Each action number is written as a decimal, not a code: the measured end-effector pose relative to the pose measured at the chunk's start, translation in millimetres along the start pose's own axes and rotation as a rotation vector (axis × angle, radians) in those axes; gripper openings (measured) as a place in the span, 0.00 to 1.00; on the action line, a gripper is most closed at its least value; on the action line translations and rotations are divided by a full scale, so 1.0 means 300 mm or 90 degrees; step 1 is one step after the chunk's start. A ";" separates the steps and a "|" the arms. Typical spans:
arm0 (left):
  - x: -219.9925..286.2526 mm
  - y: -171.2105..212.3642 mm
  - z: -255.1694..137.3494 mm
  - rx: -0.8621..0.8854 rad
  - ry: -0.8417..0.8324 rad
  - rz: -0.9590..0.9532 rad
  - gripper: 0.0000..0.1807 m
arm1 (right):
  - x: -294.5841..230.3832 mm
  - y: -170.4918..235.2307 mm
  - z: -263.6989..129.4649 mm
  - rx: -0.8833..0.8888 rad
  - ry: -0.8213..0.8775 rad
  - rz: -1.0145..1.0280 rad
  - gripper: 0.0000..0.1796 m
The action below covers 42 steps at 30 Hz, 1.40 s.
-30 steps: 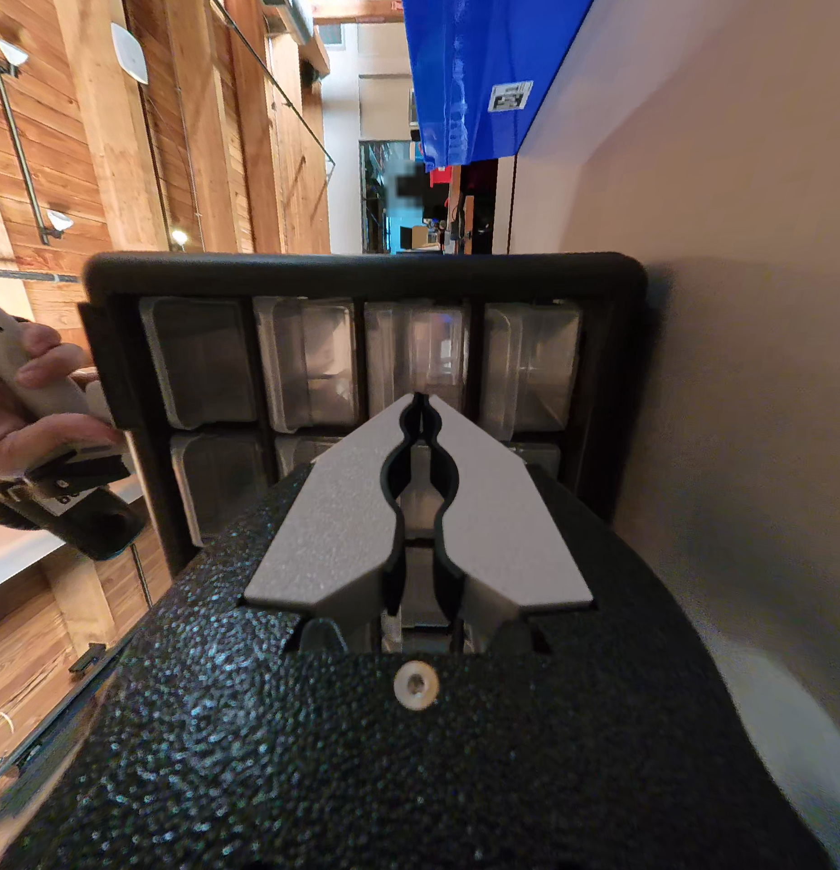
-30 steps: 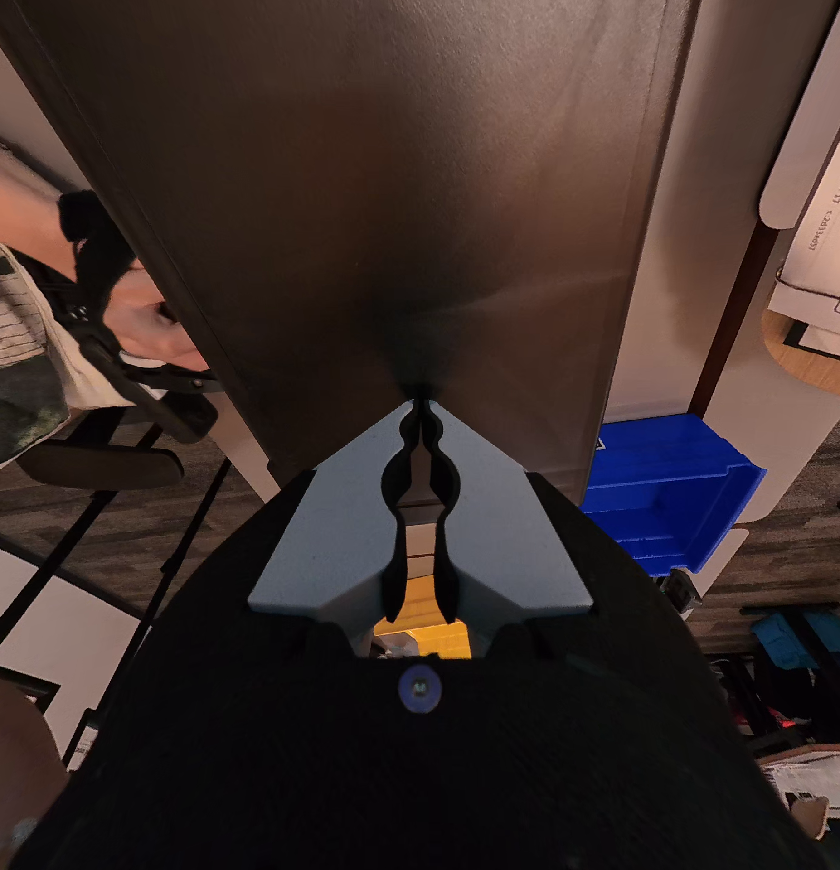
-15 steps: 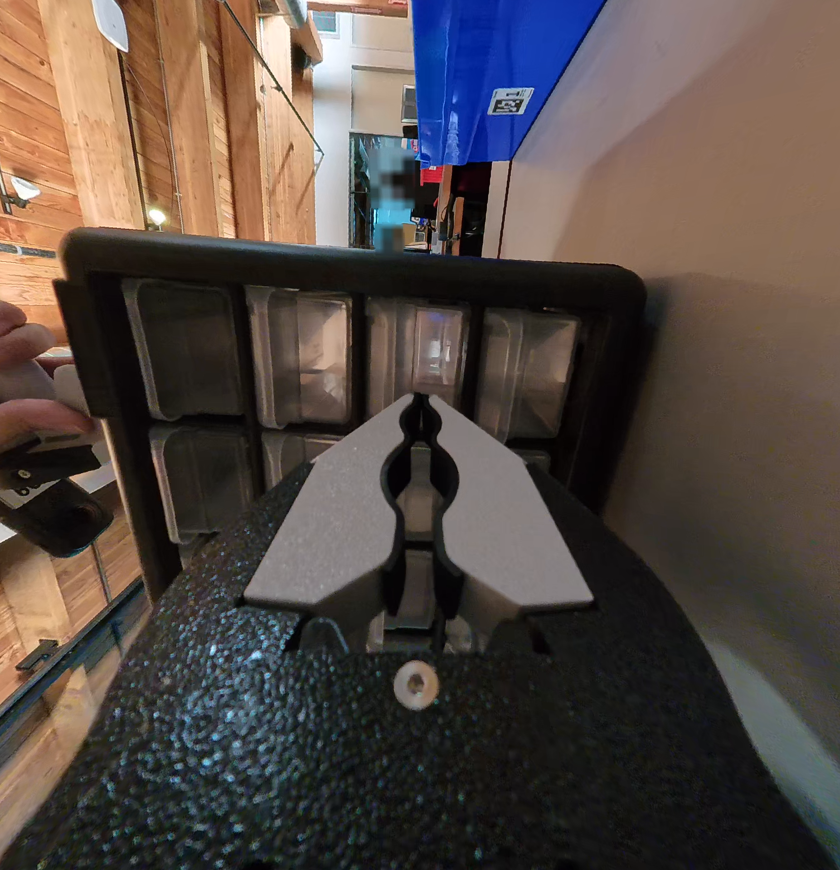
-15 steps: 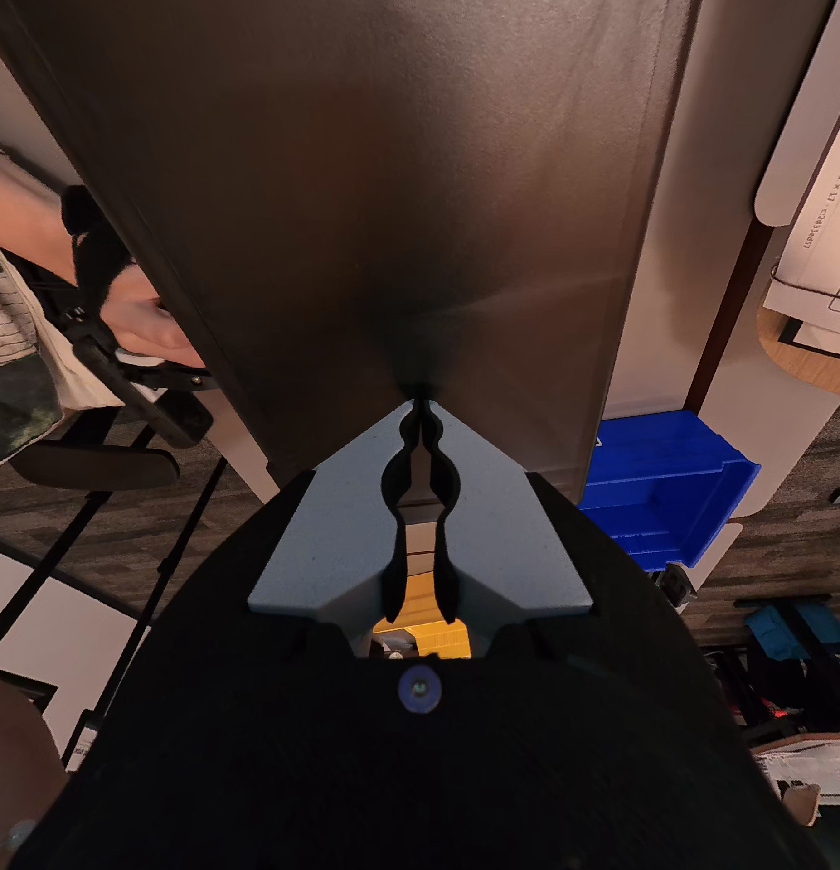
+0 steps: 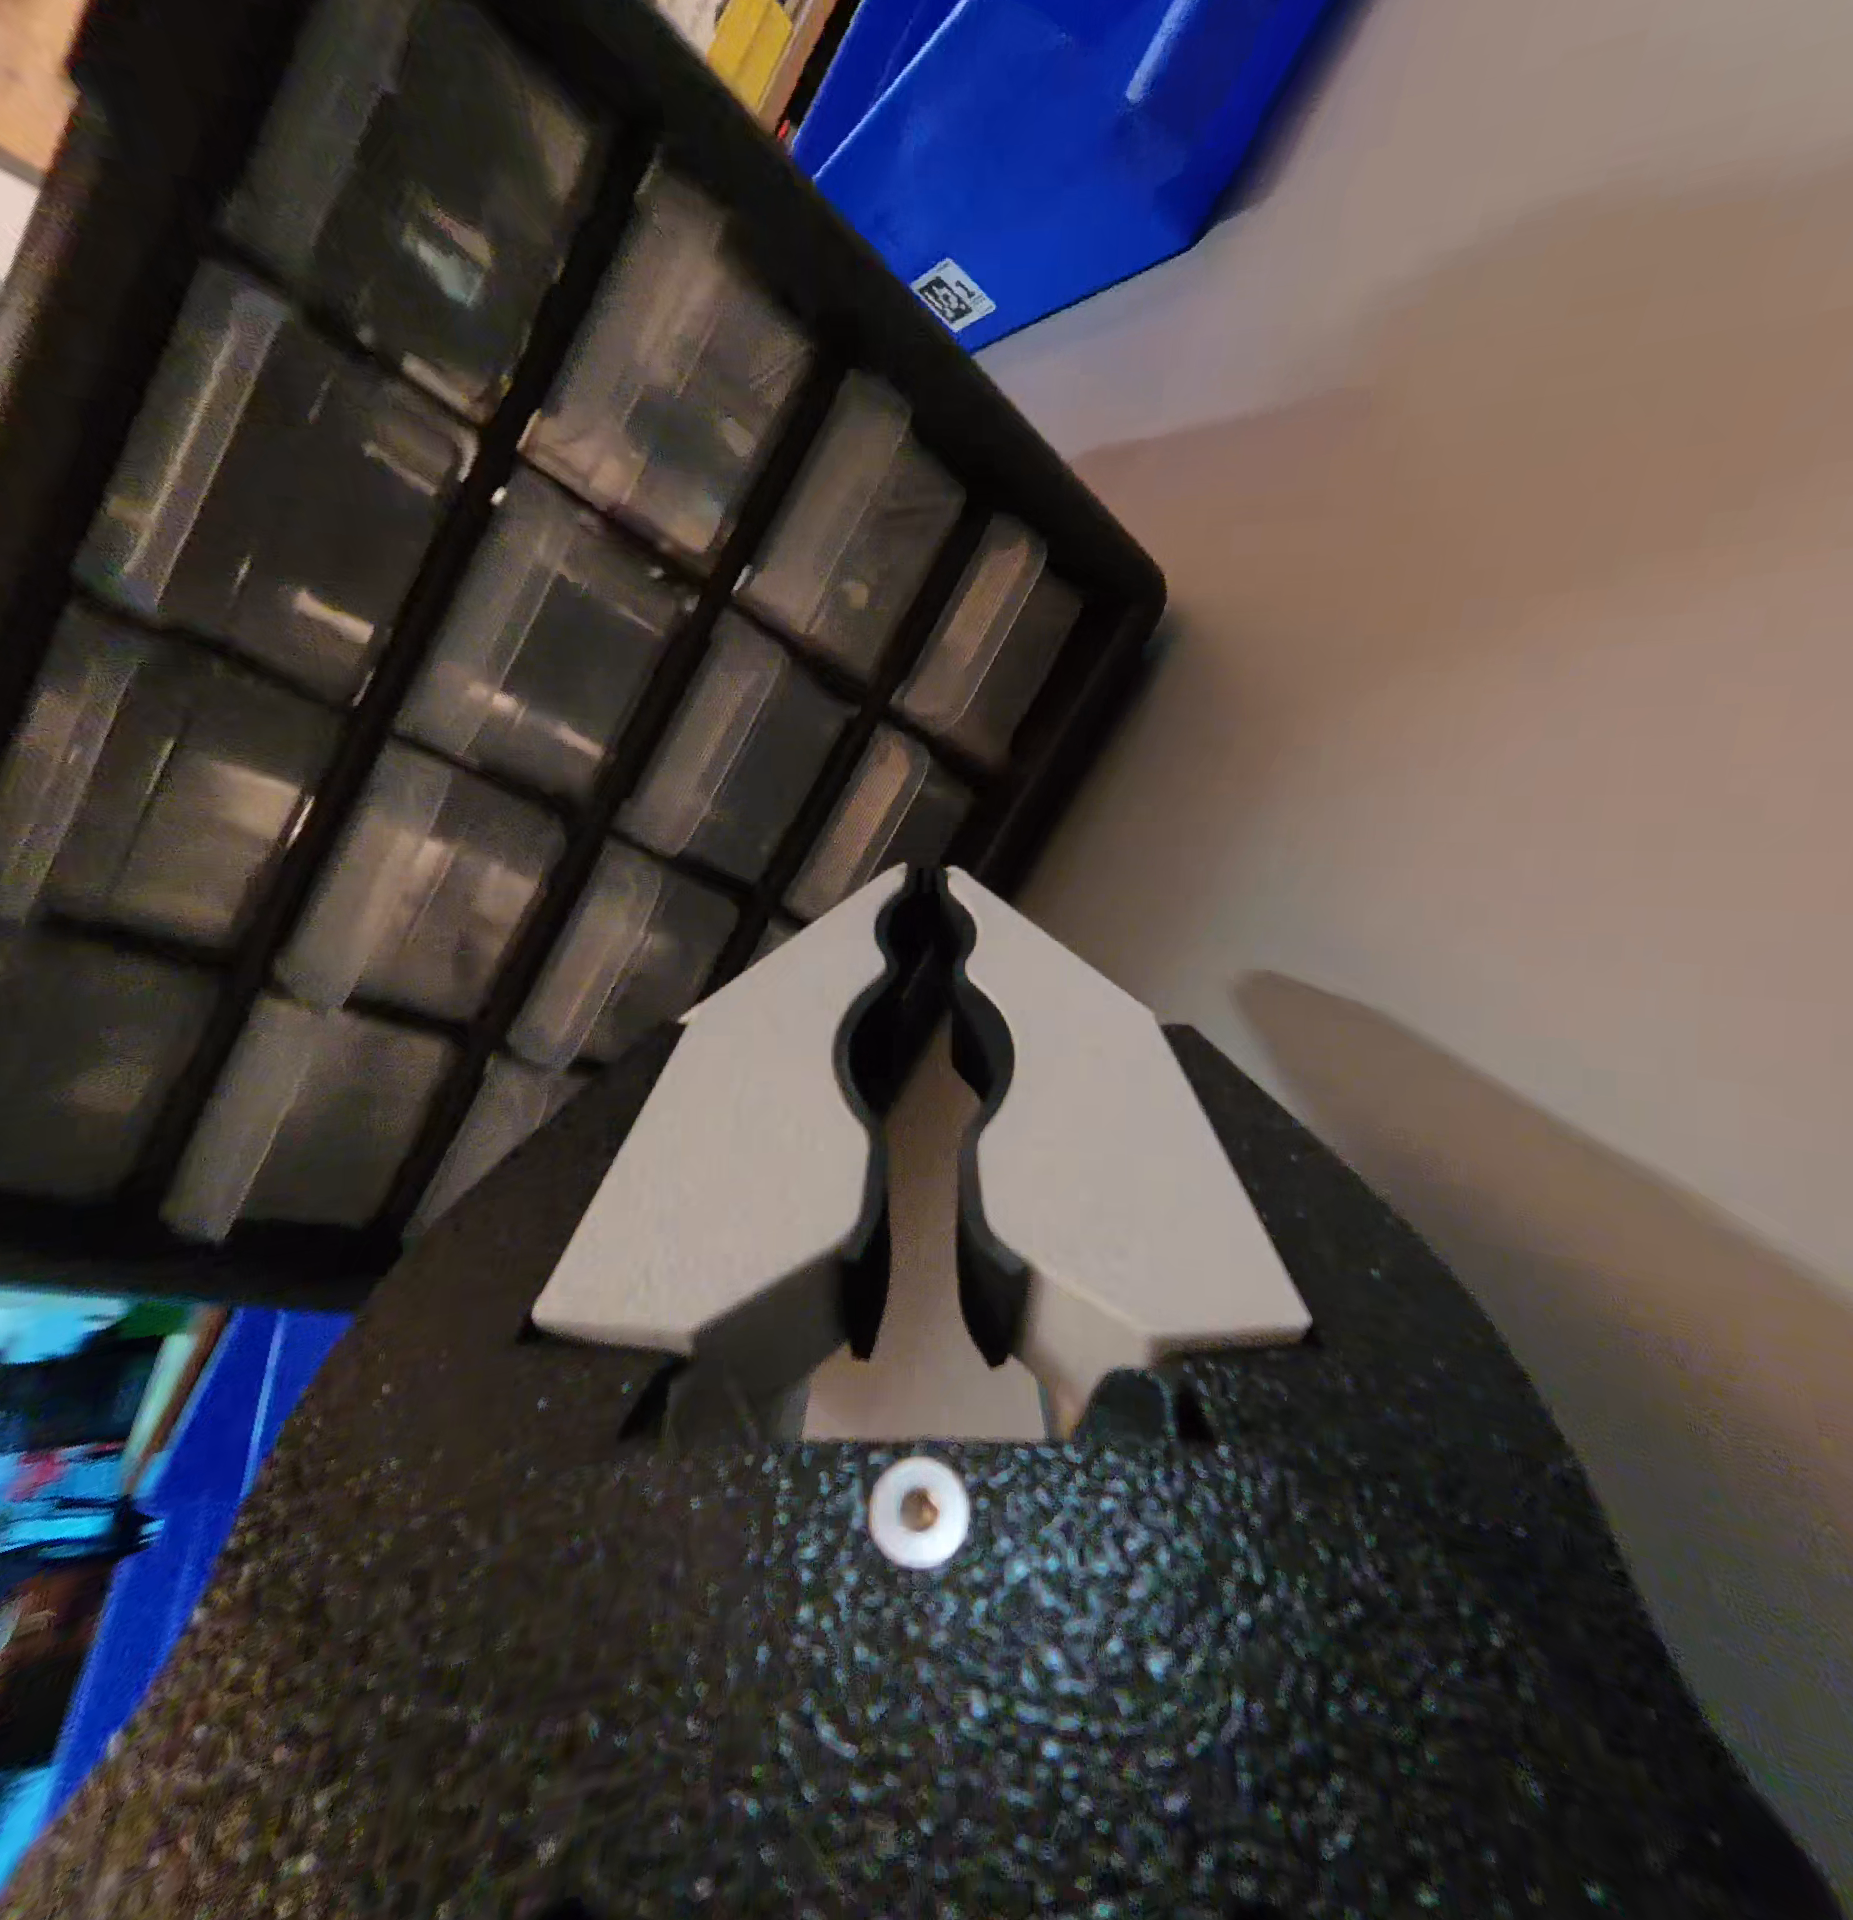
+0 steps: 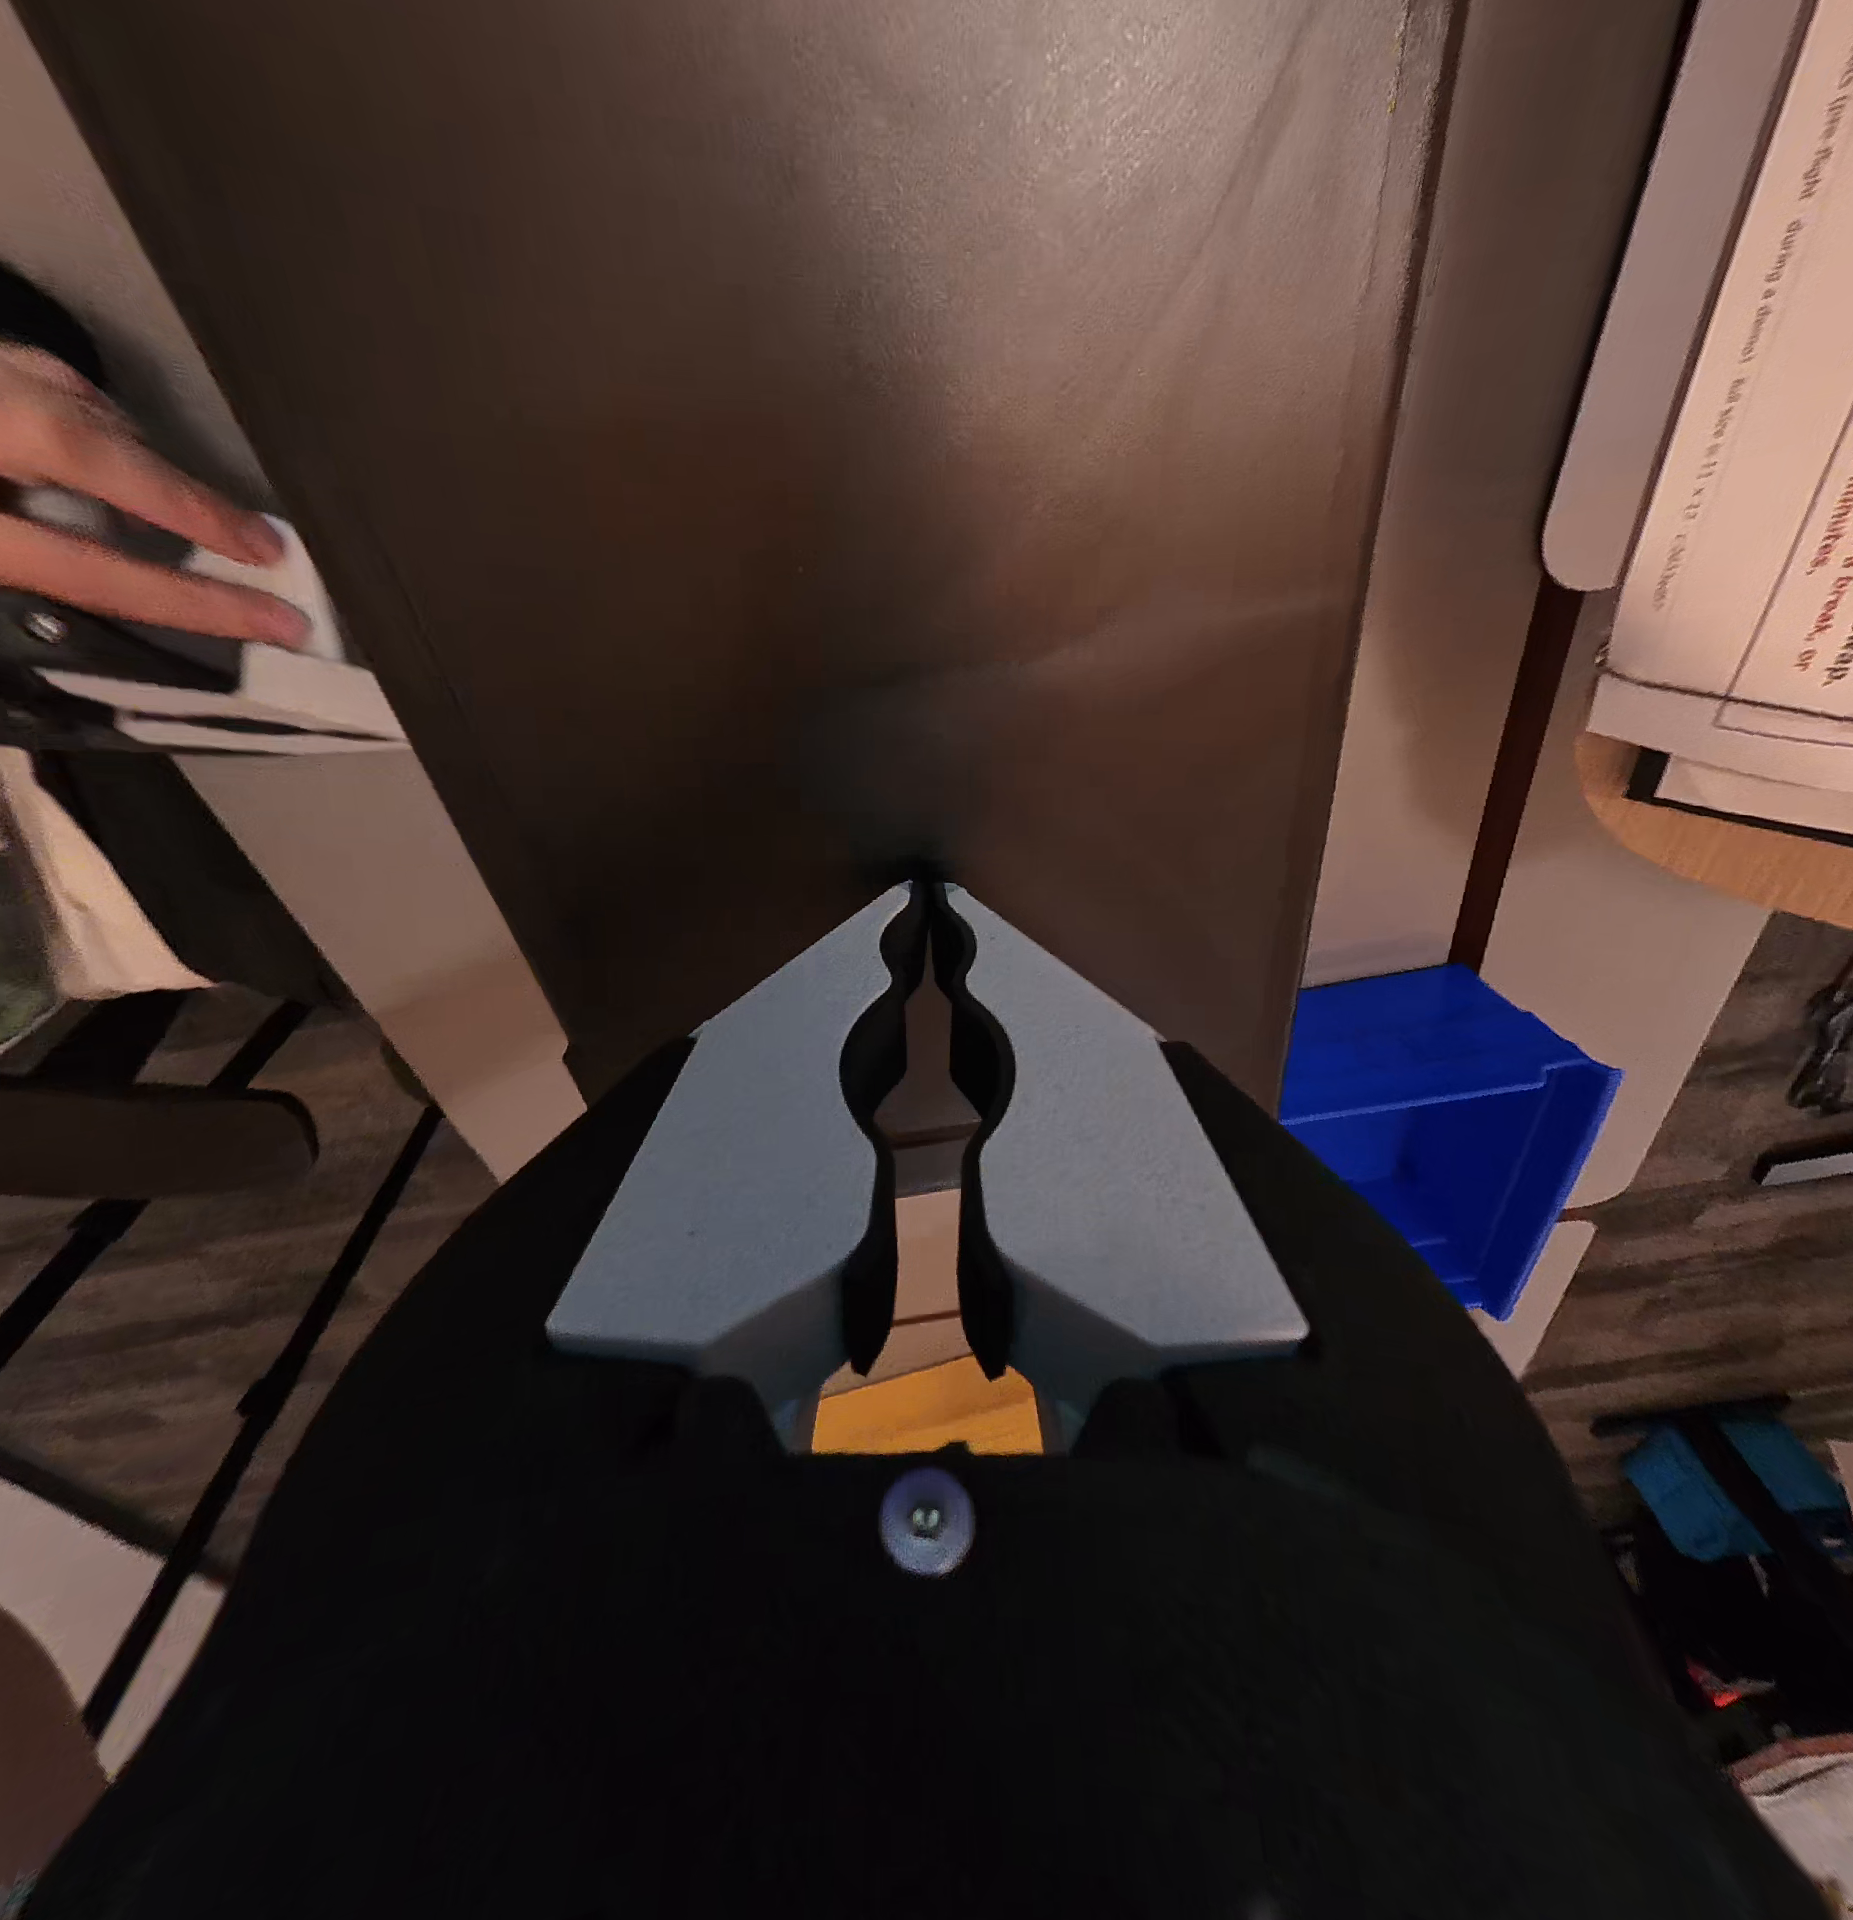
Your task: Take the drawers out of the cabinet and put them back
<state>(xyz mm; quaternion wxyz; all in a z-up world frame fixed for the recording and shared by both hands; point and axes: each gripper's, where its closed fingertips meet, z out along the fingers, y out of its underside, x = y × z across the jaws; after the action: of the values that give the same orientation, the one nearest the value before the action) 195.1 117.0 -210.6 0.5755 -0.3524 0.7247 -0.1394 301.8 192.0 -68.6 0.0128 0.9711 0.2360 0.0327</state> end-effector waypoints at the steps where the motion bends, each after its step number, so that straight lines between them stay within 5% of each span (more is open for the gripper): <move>1: -0.014 0.011 -0.022 0.006 0.012 -0.021 0.00 | 0.001 0.000 -0.001 0.008 0.013 -0.010 0.00; 4: -0.096 0.054 -0.089 0.022 0.030 -0.091 0.00 | -0.013 0.008 -0.008 0.052 0.047 -0.035 0.03; 5: -0.134 0.065 -0.112 0.035 0.036 -0.125 0.00 | -0.004 0.008 -0.022 0.088 0.082 -0.031 0.12; 11: -0.399 0.109 -0.235 0.100 0.071 -0.303 0.00 | 0.002 0.112 -0.259 0.459 0.362 0.115 0.28; 17: -0.544 0.112 -0.304 0.171 0.128 -0.394 0.06 | -0.204 0.332 -0.350 0.849 0.662 0.219 0.66; 20: -0.563 0.137 -0.296 0.169 0.102 -0.422 0.20 | -0.296 0.404 -0.245 0.952 0.699 0.279 0.72; 24: -0.563 0.155 -0.278 0.174 0.006 -0.461 0.37 | -0.324 0.460 -0.042 0.913 0.728 0.383 0.80; 30: -0.628 0.185 -0.306 0.187 -0.139 -0.470 0.42 | -0.366 0.520 0.079 0.821 0.791 0.413 0.82; 35: -0.727 0.142 -0.286 0.201 -0.095 -0.483 0.39 | -0.383 0.629 0.032 0.769 0.867 0.448 0.78; 40: -0.822 0.048 -0.205 0.131 0.052 -0.359 0.02 | -0.416 0.555 -0.006 0.876 0.787 0.433 0.60; 42: -0.835 0.018 -0.155 0.070 0.137 -0.287 0.00 | -0.431 0.476 0.007 0.890 0.727 0.399 0.52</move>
<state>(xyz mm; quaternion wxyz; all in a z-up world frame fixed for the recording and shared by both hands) 172.3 279.5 -15.8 0.4677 -0.4567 0.6761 -0.3400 252.5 5.9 -72.4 -0.6968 0.6153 -0.0977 0.3554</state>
